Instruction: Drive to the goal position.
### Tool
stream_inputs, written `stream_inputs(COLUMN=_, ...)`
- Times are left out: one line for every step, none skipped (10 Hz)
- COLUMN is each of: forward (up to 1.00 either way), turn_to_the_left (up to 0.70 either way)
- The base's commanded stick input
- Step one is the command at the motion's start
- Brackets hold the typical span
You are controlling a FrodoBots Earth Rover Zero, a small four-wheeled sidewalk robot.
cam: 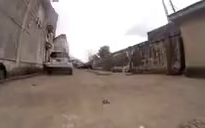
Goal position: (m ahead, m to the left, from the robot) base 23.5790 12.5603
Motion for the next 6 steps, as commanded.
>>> stream_inputs(forward=0.3, turn_to_the_left=0.0)
stream_inputs(forward=0.3, turn_to_the_left=0.0)
stream_inputs(forward=0.3, turn_to_the_left=0.0)
stream_inputs(forward=0.3, turn_to_the_left=0.0)
stream_inputs(forward=0.3, turn_to_the_left=0.0)
stream_inputs(forward=0.3, turn_to_the_left=0.0)
